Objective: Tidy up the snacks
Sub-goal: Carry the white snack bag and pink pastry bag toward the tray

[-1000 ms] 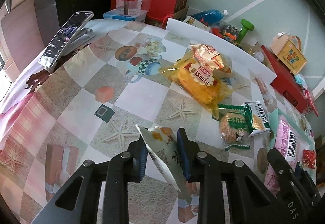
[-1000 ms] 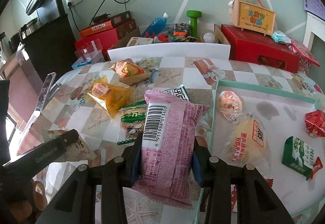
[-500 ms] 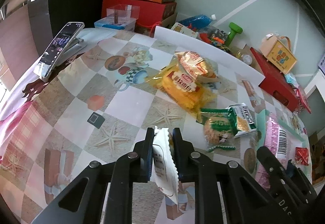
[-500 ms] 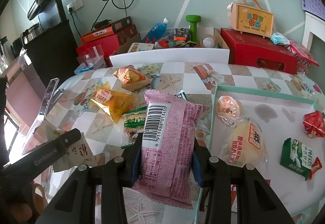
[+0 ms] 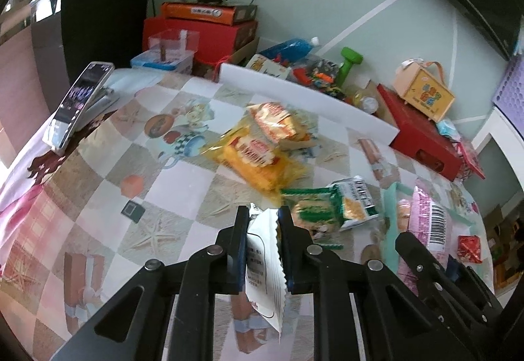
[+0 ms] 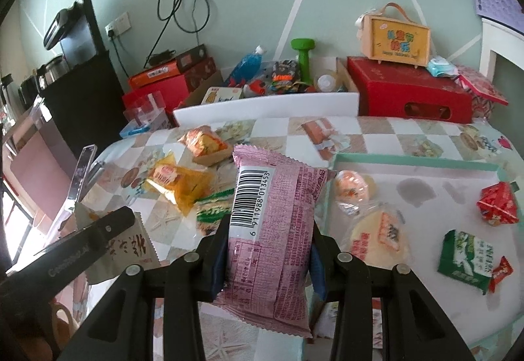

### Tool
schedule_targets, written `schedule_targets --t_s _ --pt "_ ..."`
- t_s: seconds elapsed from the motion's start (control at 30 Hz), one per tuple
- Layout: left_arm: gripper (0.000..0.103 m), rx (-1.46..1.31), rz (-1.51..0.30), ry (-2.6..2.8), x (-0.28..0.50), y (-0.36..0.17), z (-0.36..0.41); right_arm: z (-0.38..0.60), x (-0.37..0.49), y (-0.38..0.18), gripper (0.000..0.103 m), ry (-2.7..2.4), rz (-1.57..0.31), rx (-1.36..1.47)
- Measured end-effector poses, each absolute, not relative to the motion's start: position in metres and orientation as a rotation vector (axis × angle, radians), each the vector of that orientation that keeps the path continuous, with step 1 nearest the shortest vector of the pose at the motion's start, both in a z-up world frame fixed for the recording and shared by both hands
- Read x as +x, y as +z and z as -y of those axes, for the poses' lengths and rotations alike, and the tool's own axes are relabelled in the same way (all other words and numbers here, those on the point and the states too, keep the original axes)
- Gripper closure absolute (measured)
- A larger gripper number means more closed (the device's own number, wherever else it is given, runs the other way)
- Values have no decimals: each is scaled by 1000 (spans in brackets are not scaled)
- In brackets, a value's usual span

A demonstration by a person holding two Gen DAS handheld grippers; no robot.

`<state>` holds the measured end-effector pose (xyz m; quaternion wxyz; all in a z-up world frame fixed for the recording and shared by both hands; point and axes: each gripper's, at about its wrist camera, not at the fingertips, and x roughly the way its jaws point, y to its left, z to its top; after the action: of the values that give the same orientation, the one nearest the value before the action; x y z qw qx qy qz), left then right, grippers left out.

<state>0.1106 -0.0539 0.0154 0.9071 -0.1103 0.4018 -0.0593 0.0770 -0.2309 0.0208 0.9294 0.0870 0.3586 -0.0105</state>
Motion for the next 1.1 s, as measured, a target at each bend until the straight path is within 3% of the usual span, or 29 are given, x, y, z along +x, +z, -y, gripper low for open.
schedule_targets --t_s 0.53,1.1 --pt "85 -148 -720 -363 102 56 135 337 49 36 59 -279 -672 307" --pt "85 -35 -754 -631 89 44 249 425 15 22 59 -470 -682 442"
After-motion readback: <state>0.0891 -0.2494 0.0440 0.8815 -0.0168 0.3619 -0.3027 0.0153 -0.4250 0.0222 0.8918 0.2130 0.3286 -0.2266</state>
